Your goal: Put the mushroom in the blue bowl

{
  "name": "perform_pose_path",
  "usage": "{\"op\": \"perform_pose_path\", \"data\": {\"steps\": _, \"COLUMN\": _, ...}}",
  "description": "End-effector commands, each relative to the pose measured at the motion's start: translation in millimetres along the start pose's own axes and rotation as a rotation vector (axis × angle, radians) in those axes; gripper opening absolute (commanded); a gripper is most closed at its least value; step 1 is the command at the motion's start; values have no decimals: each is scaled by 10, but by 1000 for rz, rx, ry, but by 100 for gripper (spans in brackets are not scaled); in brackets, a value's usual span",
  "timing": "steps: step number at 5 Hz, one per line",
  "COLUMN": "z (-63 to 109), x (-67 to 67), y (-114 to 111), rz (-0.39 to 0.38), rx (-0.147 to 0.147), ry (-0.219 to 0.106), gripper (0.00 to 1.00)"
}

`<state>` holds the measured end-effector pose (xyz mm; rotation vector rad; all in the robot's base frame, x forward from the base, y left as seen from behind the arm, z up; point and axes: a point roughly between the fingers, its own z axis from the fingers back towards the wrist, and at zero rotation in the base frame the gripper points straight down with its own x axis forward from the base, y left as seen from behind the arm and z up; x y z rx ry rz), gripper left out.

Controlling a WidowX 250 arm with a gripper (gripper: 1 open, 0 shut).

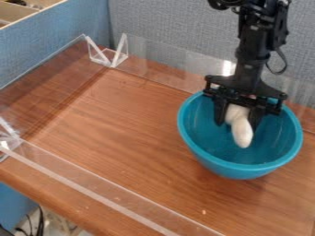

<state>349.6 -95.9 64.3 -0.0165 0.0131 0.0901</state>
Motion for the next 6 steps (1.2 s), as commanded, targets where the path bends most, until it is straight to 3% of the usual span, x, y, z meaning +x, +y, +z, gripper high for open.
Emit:
{"op": "perform_pose_path", "data": {"steps": 1, "z": 229, "x": 73, "y": -75, "rz": 35, "rx": -23, "ry": -63, "gripper": 0}}
{"op": "perform_pose_path", "data": {"steps": 3, "z": 382, "x": -75, "y": -168, "rz": 96, "rx": -22, "ry": -66, "gripper": 0}}
{"op": "perform_pose_path", "data": {"steps": 5, "z": 220, "x": -161, "y": -219, "rz": 253, "rx": -18, "ry": -69, "gripper": 0}}
{"op": "perform_pose_path", "data": {"steps": 6, "z": 260, "x": -188, "y": -224, "rz": 230, "rx": -16, "ry": -67, "gripper": 0}}
